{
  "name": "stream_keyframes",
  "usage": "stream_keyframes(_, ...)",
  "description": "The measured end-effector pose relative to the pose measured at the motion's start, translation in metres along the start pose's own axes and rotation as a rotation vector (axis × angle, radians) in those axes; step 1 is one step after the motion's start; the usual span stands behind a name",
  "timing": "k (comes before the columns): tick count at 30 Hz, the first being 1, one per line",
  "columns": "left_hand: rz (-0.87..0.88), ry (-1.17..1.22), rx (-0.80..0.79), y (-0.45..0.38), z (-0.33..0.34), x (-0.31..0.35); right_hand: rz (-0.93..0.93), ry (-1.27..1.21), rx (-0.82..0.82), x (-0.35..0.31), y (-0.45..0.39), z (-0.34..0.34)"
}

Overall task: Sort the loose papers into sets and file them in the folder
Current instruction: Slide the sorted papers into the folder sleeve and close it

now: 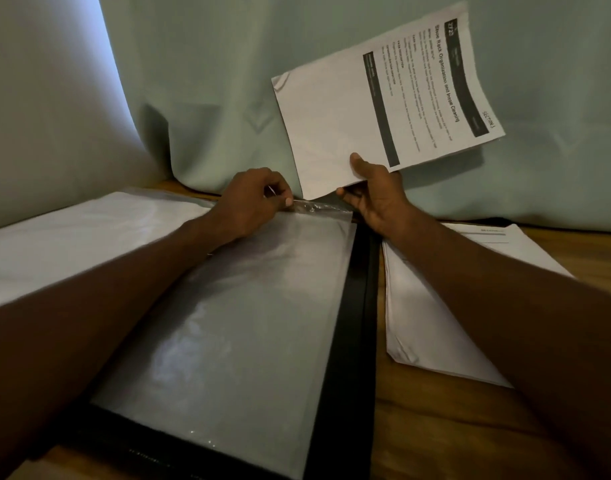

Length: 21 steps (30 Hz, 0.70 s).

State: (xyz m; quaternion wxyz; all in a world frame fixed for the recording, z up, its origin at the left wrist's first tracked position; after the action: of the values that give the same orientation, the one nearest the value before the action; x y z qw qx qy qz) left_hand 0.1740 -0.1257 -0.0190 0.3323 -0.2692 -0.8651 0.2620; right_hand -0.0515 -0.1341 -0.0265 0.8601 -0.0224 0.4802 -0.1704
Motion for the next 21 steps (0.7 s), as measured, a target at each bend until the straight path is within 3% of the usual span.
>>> stream_keyframes(8,0.024,0.103,0.003,0.003,-0.004,0.005,0.064,0.008,-0.061,0.002,0.005,0.009)
stream_keyframes(16,0.075,0.14,0.067,0.001,-0.015,0.003,0.037,0.123,-0.02,0.004,0.002,0.0)
stream_keyframes(21,-0.041,-0.014,-0.039,-0.003,-0.018,-0.012,-0.001,0.441,-0.023,0.0,0.001,-0.005)
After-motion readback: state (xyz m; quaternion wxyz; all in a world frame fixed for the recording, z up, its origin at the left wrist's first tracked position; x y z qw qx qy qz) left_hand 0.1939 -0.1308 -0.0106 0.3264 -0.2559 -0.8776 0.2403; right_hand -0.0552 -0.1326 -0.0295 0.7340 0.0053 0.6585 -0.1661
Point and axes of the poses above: each hand's wrist, its own y-axis away from the middle knuckle, its own z-axis out of the palm, x = y × z, the point moved 4 cm from there along -y, towards the middle knuckle, and after that the axes turned 1 degree about x, right-handed, at the moved point
